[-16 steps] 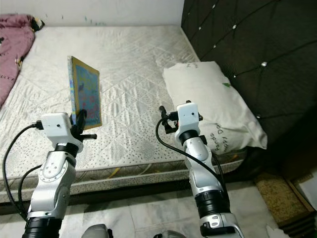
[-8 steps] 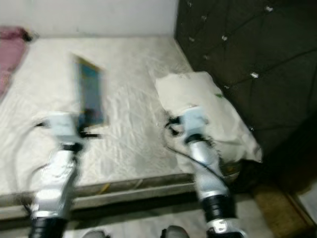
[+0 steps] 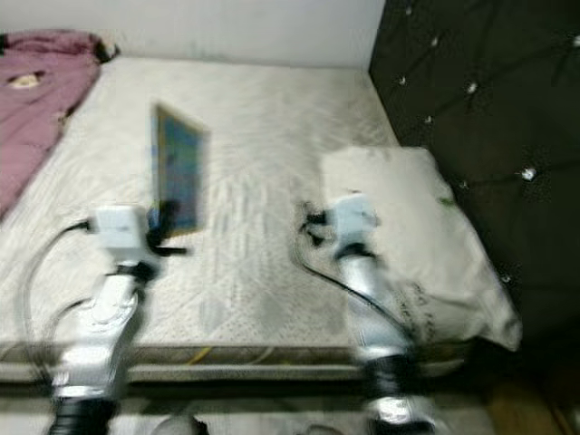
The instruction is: Clean up the room
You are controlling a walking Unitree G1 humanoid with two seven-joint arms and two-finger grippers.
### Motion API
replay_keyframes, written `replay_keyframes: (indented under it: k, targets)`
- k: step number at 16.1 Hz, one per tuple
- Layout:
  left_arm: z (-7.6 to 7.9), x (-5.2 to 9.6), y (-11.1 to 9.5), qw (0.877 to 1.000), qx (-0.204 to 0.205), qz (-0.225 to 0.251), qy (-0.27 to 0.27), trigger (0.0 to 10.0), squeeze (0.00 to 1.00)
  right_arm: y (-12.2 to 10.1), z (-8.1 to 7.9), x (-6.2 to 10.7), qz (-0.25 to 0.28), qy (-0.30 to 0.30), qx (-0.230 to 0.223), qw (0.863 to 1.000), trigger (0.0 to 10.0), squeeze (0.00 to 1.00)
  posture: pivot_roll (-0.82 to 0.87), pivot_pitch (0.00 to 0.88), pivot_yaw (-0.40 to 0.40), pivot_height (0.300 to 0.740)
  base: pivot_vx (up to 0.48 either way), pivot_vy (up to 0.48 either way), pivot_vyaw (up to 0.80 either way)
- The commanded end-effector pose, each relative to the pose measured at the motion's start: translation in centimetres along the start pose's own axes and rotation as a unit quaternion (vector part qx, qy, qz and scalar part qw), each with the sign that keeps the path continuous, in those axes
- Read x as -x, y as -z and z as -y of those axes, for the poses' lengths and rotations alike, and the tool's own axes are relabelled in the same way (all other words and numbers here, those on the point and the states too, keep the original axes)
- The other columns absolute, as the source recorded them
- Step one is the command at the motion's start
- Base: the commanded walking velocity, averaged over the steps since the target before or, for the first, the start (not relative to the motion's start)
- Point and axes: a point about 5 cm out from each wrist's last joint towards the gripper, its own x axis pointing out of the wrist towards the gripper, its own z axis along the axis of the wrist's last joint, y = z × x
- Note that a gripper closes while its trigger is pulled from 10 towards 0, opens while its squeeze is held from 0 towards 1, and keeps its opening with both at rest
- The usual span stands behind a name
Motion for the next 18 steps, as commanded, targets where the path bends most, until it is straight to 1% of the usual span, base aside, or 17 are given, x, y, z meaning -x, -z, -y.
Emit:
replay_keyframes:
  k: [1,2,6,13,15,18]
  targets:
    - [0.95,-0.45,-1.20,0.999,0.007,0.028,0.015,10.0,0.00,0.15,1.57,0.44,-0.006,0.022,0.013,1.000,10.0,0.00,-0.06,0.000,-0.030,0.740,0.296,0.000,0.00]
    - [0.95,-0.46,-1.19,0.999,0.008,0.027,0.015,10.0,0.00,0.18,1.63,0.44,-0.006,0.024,0.011,1.000,10.0,0.00,-0.06,0.000,-0.029,0.740,0.277,0.000,0.00]
    - [1.00,-0.68,-0.77,1.000,0.003,0.009,0.002,10.0,0.00,0.19,1.75,0.41,-0.008,0.029,0.007,1.000,10.0,0.00,-0.06,0.000,-0.032,0.740,0.000,0.000,0.00]
    - [1.12,-0.77,-0.88,1.000,-0.001,0.011,0.005,10.0,0.00,0.31,1.84,0.28,-0.013,0.031,0.004,0.999,10.0,0.00,-0.06,0.000,-0.034,0.740,0.000,0.000,0.00]
    - [1.18,-0.78,-0.93,1.000,-0.002,0.013,0.007,10.0,0.00,0.33,1.83,0.25,-0.014,0.031,0.004,0.999,10.0,0.00,-0.06,0.000,-0.035,0.740,0.000,-0.321,0.00]
    - [1.12,-0.82,-0.99,1.000,0.001,0.015,0.006,10.0,0.00,0.34,1.84,0.15,-0.015,0.031,0.005,0.999,10.0,0.00,-0.06,0.000,-0.035,0.740,0.000,-0.480,0.00]
